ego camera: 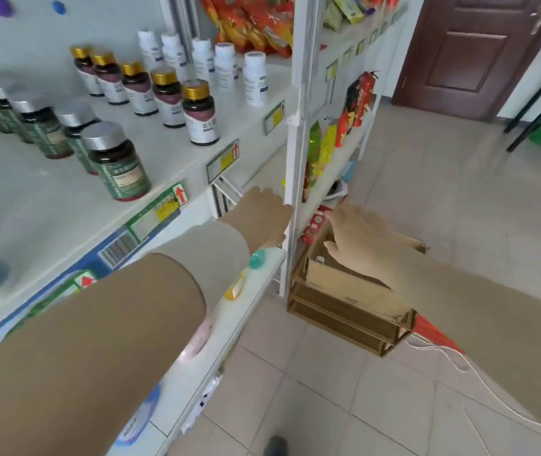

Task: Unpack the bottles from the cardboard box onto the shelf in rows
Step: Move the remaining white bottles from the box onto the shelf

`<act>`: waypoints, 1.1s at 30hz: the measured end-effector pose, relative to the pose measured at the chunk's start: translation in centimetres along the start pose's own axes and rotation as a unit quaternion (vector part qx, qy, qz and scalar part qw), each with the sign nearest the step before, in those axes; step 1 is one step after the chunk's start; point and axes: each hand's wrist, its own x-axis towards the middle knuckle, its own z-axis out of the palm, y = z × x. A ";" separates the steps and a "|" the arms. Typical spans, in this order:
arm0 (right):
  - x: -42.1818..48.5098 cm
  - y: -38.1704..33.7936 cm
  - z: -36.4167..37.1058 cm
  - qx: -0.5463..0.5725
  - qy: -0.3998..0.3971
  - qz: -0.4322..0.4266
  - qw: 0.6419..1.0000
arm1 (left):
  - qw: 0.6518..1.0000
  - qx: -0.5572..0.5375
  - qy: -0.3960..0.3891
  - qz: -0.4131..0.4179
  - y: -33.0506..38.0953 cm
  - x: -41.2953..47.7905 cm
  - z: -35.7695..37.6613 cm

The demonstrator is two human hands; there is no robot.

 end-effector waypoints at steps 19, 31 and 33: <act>8.4 21.6 25.3 0.101 -0.289 0.140 0.942 | 0.959 -0.082 -0.228 0.150 14.2 28.2 17.3; 16.4 28.8 34.8 0.168 -0.369 0.178 0.897 | 0.921 -0.201 -0.297 0.154 17.9 42.7 24.9; 17.2 29.6 36.9 0.181 -0.378 0.198 0.886 | 0.910 -0.214 -0.319 0.158 19.4 44.6 26.6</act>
